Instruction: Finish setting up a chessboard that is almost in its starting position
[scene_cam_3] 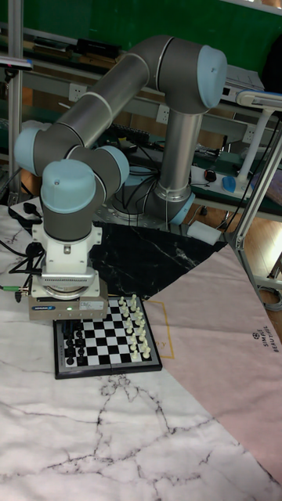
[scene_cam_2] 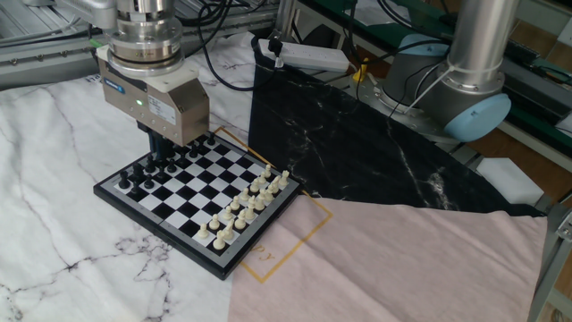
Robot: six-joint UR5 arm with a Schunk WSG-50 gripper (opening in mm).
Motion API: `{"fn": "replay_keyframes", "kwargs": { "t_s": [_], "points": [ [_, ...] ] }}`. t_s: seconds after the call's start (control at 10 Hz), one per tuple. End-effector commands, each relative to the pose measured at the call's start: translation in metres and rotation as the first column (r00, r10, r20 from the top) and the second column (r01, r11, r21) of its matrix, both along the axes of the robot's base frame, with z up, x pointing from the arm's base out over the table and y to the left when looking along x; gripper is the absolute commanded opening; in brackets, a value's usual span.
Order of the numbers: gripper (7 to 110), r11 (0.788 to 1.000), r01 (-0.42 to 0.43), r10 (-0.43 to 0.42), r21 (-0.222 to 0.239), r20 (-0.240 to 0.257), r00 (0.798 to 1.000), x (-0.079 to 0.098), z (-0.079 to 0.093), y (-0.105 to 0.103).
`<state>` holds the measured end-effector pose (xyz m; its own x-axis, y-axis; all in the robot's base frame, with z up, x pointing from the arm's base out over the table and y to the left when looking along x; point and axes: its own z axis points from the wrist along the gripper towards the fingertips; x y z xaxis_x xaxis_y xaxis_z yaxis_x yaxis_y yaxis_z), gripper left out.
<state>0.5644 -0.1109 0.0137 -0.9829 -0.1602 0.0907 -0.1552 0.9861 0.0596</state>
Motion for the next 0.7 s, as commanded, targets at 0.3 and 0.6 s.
{"fn": "replay_keyframes", "kwargs": {
  "t_s": [0.3,0.6],
  "points": [
    [7,1.000,0.008,-0.008,0.012,0.003,1.000,-0.0001,-0.0031,0.0021],
    [7,1.000,0.000,0.000,0.014,0.002,1.000,-0.0005,-0.0030,0.0024]
  ]
}}
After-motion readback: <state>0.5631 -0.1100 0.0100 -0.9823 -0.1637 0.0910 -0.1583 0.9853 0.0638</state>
